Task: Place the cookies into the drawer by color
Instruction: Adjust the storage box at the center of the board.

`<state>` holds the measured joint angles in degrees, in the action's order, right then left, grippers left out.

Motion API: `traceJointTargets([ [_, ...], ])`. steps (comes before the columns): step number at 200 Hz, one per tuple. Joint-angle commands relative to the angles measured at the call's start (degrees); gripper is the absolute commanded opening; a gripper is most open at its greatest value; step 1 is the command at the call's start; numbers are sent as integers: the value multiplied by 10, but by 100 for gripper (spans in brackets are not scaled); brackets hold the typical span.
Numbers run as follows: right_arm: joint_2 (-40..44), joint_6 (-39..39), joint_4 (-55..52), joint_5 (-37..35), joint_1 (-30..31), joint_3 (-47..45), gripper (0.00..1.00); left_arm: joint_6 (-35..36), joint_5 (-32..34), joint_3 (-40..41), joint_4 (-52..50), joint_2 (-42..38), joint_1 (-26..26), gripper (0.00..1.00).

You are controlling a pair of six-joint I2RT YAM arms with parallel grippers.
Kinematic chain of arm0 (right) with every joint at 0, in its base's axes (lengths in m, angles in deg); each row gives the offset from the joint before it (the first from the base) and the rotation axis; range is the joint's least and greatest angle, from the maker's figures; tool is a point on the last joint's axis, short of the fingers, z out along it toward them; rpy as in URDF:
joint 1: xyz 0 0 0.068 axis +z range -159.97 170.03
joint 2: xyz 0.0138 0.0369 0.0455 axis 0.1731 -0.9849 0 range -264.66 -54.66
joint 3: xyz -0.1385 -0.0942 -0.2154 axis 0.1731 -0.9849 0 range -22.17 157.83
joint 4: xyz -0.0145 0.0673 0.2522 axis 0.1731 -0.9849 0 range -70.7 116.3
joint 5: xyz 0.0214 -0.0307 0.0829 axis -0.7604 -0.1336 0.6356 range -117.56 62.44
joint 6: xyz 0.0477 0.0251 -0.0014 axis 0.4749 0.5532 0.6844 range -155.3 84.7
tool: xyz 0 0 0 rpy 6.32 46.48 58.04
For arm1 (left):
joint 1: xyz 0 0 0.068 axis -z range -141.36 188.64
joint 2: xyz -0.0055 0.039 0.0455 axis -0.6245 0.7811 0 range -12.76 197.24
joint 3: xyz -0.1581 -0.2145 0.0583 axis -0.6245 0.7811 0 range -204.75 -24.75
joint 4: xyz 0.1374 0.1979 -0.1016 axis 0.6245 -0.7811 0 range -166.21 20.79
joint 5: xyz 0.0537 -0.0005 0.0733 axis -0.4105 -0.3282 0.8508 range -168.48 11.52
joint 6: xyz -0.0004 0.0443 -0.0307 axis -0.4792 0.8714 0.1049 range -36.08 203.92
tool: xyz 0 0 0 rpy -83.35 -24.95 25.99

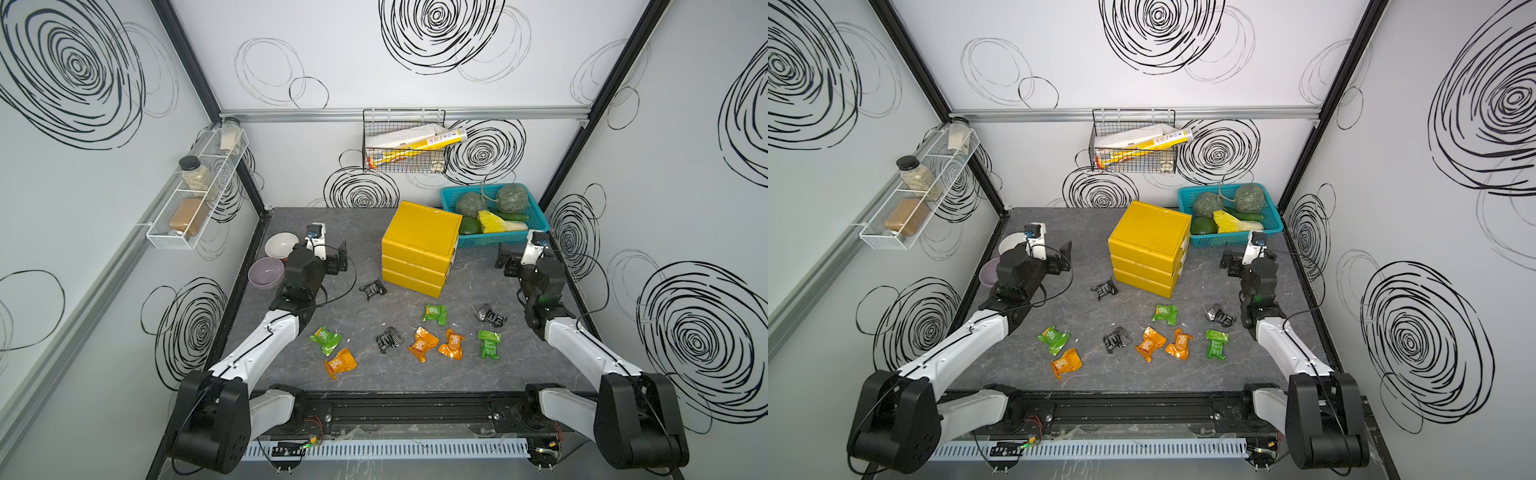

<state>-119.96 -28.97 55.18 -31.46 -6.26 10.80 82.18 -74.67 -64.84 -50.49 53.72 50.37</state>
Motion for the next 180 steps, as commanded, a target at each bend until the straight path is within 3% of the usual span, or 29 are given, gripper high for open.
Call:
traceJointTargets([
  [1, 28, 39, -149, 101, -2, 69, 100, 2, -8, -42, -170, -36, 31, 99],
  [20, 36, 62, -181, 139, -2, 115, 100, 23, -60, -44, -195, -65, 37, 99],
  [38, 29, 122, -222, 117, -2, 164, 100, 75, -119, -38, -201, -66, 37, 99],
  [120, -153, 121, -251, 266, -2, 343, 100, 125, -138, -80, -164, 18, 79, 99],
  [180, -326, 136, -277, 404, -1, 499, 100, 112, -143, -131, -113, 107, 87, 99],
])
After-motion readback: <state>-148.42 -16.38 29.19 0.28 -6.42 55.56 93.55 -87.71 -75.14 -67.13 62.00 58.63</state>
